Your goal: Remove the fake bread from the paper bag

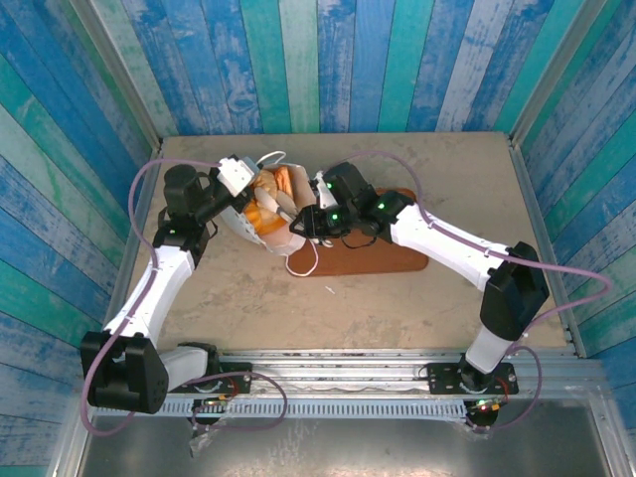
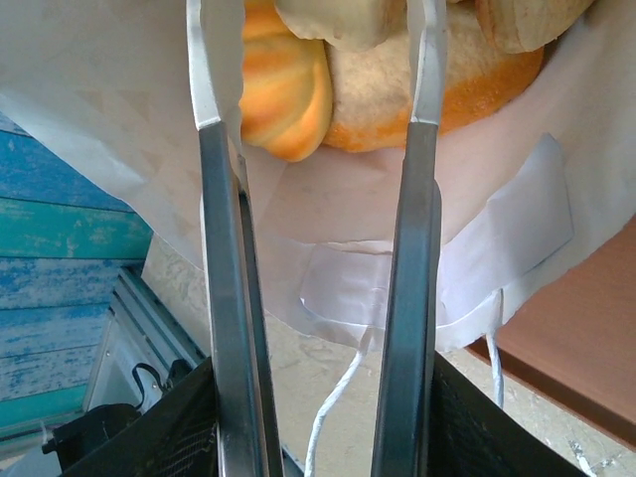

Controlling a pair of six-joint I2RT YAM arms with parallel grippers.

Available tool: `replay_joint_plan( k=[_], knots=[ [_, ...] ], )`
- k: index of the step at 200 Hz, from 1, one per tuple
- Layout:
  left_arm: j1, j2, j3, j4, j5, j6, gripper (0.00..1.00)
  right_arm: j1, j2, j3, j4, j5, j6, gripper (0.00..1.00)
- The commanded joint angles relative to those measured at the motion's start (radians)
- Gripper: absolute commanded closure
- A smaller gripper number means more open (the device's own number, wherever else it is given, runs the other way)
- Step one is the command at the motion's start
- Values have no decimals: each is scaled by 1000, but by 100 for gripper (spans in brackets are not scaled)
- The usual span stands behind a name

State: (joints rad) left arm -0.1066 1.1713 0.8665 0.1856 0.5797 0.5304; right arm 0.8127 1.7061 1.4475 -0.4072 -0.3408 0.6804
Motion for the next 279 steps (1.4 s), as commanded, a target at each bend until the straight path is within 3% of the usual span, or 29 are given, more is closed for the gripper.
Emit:
replay_joint_plan(
  k=[1,56,88,120,209,279],
  knots=[
    [-4,-6,6,6,14,3,100,-2,21,43,-3,6,-7,51],
    [-4,-6,-1,17,17,-12,100,6,46,79,-43,47,-29,54],
    [-3,-13,-13,37,16,-32,100,6,37,75,-52,58,-36,67],
    [-4,-19,-15,38,0,-39,100,11,-10,48,-46,53,-41,74],
    [-4,1,6,52,-55,-36,100,12,-283,-135,-34,-13,-36,77],
    [-4,10,21,59,-89,-28,100,-33,-523,-252,-126,-75,-58,77]
  ],
)
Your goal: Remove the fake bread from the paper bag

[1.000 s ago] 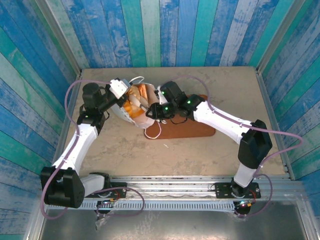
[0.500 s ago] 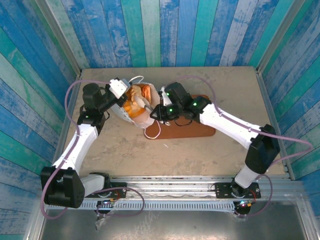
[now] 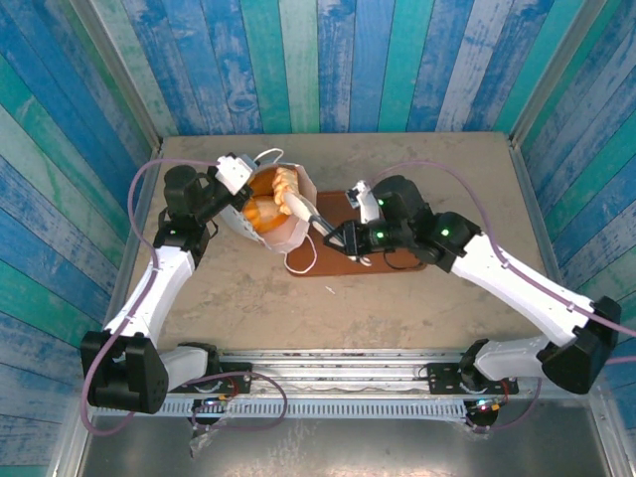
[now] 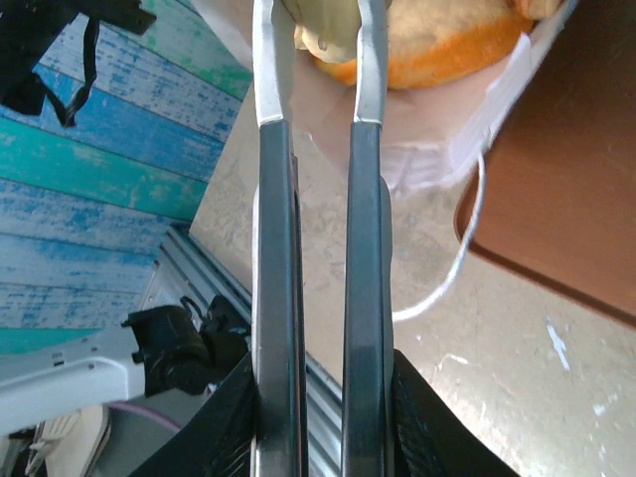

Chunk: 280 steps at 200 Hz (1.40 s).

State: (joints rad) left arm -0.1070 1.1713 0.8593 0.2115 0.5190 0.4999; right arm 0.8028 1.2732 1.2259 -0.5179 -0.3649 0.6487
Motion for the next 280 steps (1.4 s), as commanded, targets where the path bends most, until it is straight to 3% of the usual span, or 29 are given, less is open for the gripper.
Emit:
replay_joint_plan(
  k=[1,54,79,99,145,187,233,280],
  knots=[
    [-3,10,29,33,-30,4,100,-23,-96,-32,-17,-51,-26,77],
    [-3,19,43,31,-39,11,100,-117,-297,-103,-95,-95,-40,76],
    [-3,22,50,26,-34,12,99,-195,-351,-127,-135,-125,-48,75],
    [-3,23,52,28,-32,12,100,-316,-364,-159,-139,-181,-55,74],
    [-3,34,58,26,-32,12,100,-517,-298,-242,-120,-307,-102,72],
    [-3,42,64,25,-26,8,100,-670,-188,-326,-23,-495,-137,71],
    [-3,42,67,11,-28,11,100,-729,-84,-409,165,-562,-65,70],
    [-4,39,66,4,-30,12,100,-789,-17,-449,232,-578,-51,70]
  ],
)
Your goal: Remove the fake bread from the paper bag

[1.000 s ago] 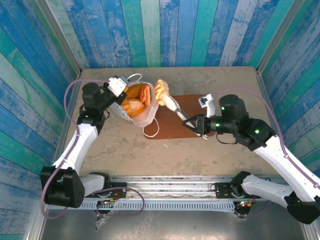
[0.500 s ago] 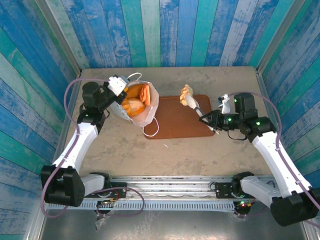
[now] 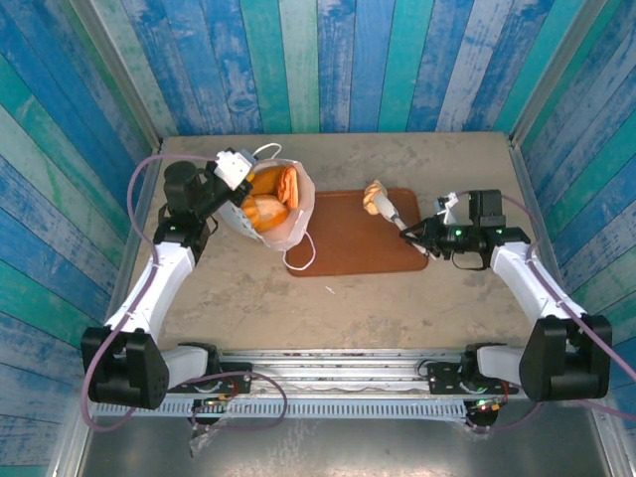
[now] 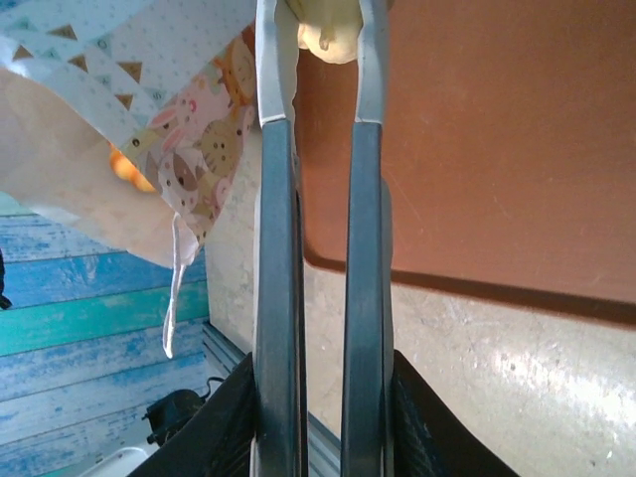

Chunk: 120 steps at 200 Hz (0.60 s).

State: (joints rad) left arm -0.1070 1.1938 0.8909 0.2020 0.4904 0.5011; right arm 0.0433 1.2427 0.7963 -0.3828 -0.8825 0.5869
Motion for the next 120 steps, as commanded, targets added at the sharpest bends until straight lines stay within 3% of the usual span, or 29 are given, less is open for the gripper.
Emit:
replay_joint_plan(
  k=[1,120],
  knots=[
    [-4,16,34,14,-1,10,100,-30,14,-21,99,-60,10,70],
    [-3,21,36,11,-2,10,100,-143,107,-110,206,-87,21,68]
  ],
)
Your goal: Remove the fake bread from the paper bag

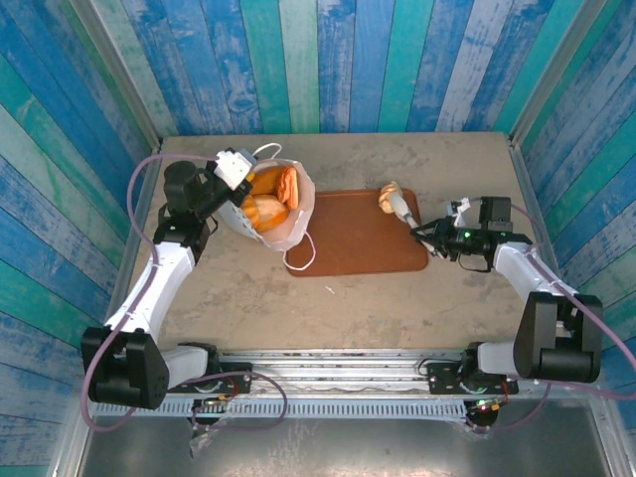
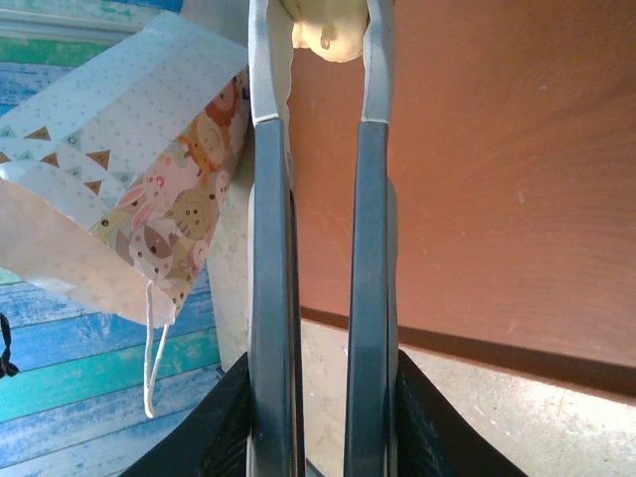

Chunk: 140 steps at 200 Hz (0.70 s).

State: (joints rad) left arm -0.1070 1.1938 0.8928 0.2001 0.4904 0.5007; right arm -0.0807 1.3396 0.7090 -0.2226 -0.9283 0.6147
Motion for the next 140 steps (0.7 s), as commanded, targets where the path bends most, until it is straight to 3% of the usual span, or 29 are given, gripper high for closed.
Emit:
replay_joint_plan(
  k=[1,140],
  knots=[
    [-3,21,34,12,-1,10,100,-20,10,-24,46,-41,-6,68],
    [-3,21,44,5,-3,17,100,-108,-71,-82,-48,-17,-31,51]
  ],
)
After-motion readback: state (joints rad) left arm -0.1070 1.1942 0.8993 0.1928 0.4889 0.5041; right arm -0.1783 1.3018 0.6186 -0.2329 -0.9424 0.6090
